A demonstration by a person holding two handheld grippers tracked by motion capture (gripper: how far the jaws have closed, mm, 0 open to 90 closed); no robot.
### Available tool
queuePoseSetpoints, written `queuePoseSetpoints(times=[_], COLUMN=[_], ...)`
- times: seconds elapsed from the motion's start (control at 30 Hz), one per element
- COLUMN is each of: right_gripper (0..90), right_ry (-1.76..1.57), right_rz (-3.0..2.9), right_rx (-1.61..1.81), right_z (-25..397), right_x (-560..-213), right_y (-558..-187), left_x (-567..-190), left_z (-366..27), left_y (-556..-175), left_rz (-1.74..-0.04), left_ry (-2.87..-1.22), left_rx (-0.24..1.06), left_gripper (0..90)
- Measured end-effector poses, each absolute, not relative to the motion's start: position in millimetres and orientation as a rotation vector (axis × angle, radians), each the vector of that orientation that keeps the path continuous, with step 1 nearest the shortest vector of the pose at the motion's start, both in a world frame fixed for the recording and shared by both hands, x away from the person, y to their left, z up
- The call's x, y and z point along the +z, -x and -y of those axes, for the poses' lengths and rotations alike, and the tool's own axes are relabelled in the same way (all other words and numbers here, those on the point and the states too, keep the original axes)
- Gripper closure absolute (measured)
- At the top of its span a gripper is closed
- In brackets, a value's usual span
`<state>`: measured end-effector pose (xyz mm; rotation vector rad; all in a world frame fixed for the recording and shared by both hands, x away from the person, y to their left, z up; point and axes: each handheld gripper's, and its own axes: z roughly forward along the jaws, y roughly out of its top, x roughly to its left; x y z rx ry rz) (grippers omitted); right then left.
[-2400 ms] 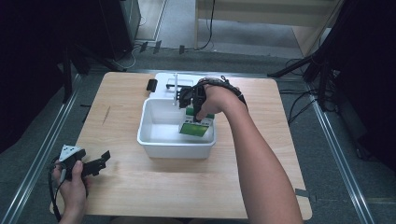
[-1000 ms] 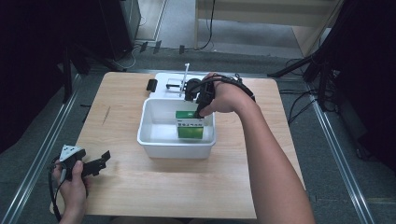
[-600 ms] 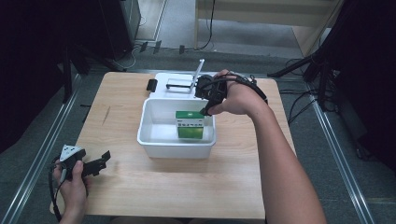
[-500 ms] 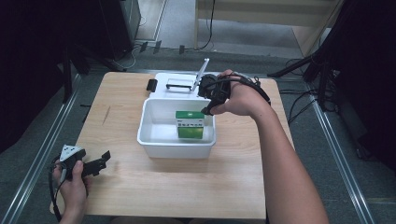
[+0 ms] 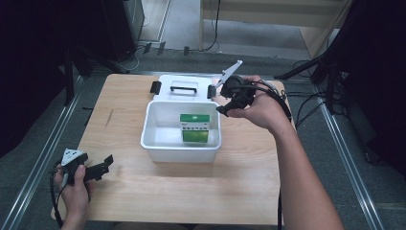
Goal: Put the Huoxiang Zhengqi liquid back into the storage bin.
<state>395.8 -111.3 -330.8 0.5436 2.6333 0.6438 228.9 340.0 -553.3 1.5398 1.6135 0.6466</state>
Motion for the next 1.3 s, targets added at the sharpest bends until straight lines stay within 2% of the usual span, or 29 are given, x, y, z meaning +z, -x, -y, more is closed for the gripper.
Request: queuePoseSetpoints(times=[0.67, 0.9, 1.07, 1.2, 1.3], right_gripper=[37.6, 26.6, 28.3, 21.9, 12.6], right_ry=[-0.898, -1.024, -1.176, -1.264, -1.262], right_rz=[-2.182, -2.004, -1.84, -1.792, -1.797], right_rx=[1.044, 1.152, 1.158, 1.17, 1.198], right_z=[164.9, 191.3, 213.8, 231.9, 245.7], right_x=[-362.4, -380.5, -393.5, -402.1, -409.3], right_y=[-379.8, -371.5, -358.7, -350.4, -343.0], left_x=[-553.4, -553.4, -553.2, -553.3, -553.1], left_z=[-340.1, -339.9, -339.8, -339.5, -339.6], left_y=[-228.7, -228.6, -228.5, -228.6, -228.4], left_rz=[-1.612, -1.61, -1.611, -1.611, -1.61], left_ry=[-1.544, -1.544, -1.546, -1.543, -1.549], left_rx=[0.647, 0.649, 0.649, 0.651, 0.653], left_gripper=[0.6, 0.6, 0.6, 0.6, 0.7])
